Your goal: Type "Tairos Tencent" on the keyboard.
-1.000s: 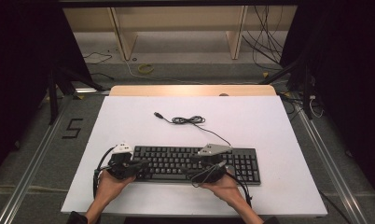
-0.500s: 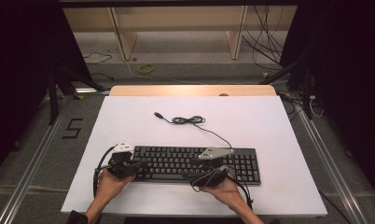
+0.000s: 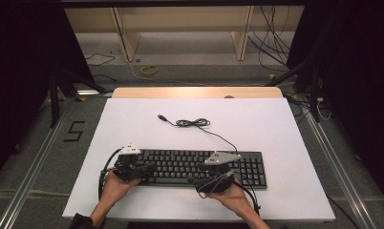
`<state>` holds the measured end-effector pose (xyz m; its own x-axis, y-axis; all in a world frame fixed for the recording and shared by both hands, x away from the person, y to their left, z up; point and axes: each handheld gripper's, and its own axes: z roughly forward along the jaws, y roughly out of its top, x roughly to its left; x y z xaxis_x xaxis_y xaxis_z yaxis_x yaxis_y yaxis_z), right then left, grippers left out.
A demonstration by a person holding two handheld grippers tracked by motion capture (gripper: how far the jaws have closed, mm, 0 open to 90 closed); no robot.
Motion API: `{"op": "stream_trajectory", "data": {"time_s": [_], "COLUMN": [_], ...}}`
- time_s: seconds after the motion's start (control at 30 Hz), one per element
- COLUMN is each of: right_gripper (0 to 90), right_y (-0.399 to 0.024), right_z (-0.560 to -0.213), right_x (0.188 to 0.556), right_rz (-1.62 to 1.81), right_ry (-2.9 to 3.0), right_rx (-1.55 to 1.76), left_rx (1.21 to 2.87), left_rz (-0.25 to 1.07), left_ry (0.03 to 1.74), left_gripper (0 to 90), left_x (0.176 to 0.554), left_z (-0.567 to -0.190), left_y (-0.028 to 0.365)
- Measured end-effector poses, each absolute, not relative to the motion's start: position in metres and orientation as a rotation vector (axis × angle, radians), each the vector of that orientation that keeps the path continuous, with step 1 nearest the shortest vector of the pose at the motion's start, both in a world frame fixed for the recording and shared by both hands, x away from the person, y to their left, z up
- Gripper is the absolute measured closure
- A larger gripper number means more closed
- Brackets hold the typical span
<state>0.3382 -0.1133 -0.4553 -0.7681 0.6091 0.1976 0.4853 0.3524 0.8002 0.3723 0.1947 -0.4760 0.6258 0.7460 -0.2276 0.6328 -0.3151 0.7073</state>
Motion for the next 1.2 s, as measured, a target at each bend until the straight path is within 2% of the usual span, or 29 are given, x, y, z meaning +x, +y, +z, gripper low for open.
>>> {"op": "stream_trajectory", "data": {"time_s": [0.77,1.07,1.2], "right_gripper": [35.3,35.3,35.3], "right_y": [-0.113,-0.115,-0.114], "right_z": [-0.456,-0.456,-0.457], "right_x": [0.338,0.340,0.340], "right_rz": [1.385,1.385,1.381], "right_ry": [2.471,2.462,2.463], "right_rx": [1.010,1.016,1.011], "left_rx": [2.054,1.980,1.943], "left_rz": [0.172,0.170,0.147], "left_ry": [1.075,1.060,1.052], "left_gripper": [89.1,76.5,66.0], "left_x": [0.373,0.371,0.370], "left_z": [-0.480,-0.473,-0.470], "left_y": [0.192,0.198,0.199]}}
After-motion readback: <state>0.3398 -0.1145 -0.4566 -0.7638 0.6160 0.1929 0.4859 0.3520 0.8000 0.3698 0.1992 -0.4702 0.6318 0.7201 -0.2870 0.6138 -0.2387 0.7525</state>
